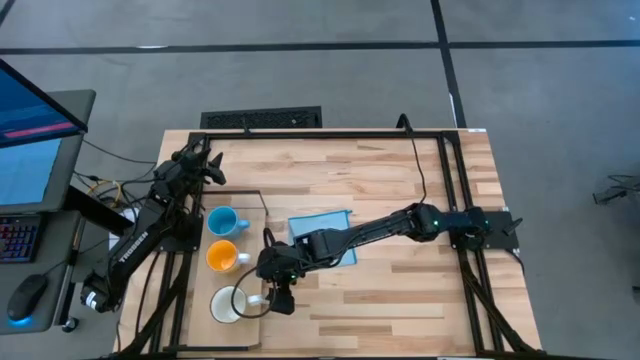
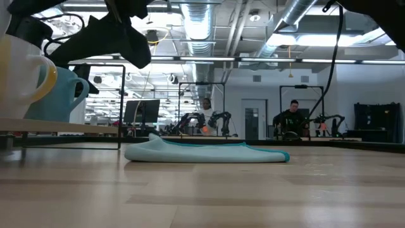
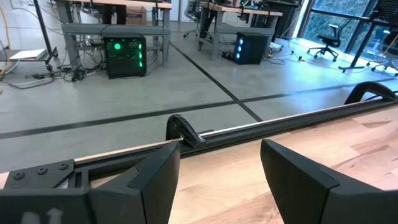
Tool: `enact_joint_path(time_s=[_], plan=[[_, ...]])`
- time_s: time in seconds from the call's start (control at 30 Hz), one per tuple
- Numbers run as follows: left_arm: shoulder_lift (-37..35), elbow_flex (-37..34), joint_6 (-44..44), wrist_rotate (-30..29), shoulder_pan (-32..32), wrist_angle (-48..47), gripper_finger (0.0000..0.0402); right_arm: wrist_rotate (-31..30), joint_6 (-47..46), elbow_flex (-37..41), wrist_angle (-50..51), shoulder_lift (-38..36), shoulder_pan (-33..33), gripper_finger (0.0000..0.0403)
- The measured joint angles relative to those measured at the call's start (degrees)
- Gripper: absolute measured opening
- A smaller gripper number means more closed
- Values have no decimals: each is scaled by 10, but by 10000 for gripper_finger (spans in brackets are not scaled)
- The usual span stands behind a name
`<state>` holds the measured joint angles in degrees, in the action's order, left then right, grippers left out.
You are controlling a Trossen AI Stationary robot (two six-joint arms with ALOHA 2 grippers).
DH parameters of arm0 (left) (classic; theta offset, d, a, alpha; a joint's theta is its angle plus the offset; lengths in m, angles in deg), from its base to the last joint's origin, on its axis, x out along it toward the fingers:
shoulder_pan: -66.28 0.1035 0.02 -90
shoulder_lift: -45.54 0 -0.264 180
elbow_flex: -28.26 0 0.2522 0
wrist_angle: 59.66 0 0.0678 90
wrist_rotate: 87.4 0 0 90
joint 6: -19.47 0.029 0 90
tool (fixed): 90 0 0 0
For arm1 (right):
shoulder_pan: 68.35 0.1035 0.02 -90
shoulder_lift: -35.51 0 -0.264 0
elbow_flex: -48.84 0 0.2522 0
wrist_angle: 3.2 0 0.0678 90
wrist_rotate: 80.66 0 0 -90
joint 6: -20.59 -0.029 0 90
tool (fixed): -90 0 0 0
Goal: Stack small to large cups/mugs on shelf
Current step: Put the white and yellow mug on the shelf
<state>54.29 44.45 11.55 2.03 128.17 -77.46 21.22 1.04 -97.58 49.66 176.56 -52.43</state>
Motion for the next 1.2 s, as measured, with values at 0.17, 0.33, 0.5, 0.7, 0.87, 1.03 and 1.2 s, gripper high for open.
enact_joint_path(time_s=[0.17, 0.33, 0.5, 0.7, 0.87, 1.03, 1.2], plan=[[0, 0, 0, 0, 0, 0, 217, 0, 0, 0, -18, 0, 0, 260], [0, 0, 0, 0, 0, 0, 217, 0, 0, 0, -48, 0, 4, 260], [0, 0, 0, 0, 0, 0, 217, 1, 0, 0, -56, 0, 11, 260], [0, 0, 0, 0, 0, 0, 217, -1, -1, 0, -22, 0, 3, 260], [0, 0, 0, 0, 0, 0, 217, -2, -15, 0, -17, 0, -8, 260], [0, 0, 0, 0, 0, 0, 217, -2, -15, 0, -20, 0, -9, 260], [0, 0, 0, 0, 0, 0, 217, -2, -15, 0, -40, 0, -3, 260]])
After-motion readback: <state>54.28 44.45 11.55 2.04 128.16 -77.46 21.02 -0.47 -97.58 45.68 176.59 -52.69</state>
